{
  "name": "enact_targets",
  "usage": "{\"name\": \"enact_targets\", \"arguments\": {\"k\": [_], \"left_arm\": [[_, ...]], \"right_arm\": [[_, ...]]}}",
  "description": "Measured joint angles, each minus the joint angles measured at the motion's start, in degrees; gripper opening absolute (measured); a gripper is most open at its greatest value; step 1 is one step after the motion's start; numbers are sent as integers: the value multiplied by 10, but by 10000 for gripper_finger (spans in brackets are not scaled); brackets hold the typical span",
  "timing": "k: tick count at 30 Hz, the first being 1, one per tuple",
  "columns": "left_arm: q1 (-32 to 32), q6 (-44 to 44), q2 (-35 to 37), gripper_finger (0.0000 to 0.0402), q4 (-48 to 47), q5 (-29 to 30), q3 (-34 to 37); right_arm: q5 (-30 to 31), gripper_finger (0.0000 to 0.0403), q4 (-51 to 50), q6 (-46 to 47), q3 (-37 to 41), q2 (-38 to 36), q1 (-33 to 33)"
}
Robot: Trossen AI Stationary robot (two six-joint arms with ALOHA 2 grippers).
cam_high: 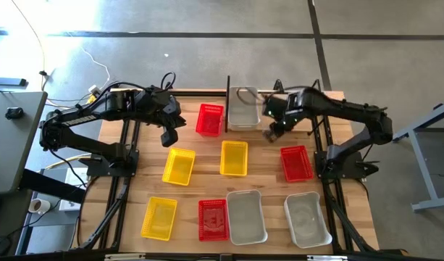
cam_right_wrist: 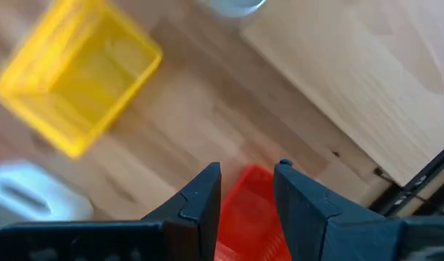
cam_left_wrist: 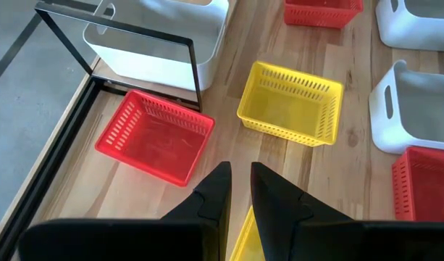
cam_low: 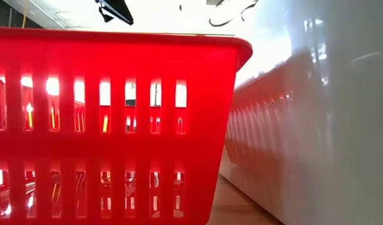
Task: Stack baskets on shelf by color
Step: Put the middle right red bin on the shelf
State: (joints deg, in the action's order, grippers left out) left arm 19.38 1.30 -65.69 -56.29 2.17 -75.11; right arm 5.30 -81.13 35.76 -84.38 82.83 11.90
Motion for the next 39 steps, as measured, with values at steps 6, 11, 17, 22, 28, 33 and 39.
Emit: {"name": "enact_targets", "arguments": {"k": [6,11,17,22,28,33,39], "left_arm": [[0,-3,0,46,0,0,0],[0,0,0,46,-1,0,0],[0,1,0,46,-2,0,0],[0,8,0,47,-3,2,0],[0,34,0,47,-4,2,0],[0,37,0,47,-4,2,0],[0,37,0,47,-4,2,0]], "right_arm": [[-13,113,-41,-56,1,0,-71],[-14,113,-39,-62,63,-17,-123],[-75,113,17,-56,155,-67,-186],[-123,113,81,-83,224,-106,-236],[-164,113,108,-93,285,-113,-273],[-179,113,145,-74,329,-113,-294],[-176,113,195,-46,365,-113,-303]]}}
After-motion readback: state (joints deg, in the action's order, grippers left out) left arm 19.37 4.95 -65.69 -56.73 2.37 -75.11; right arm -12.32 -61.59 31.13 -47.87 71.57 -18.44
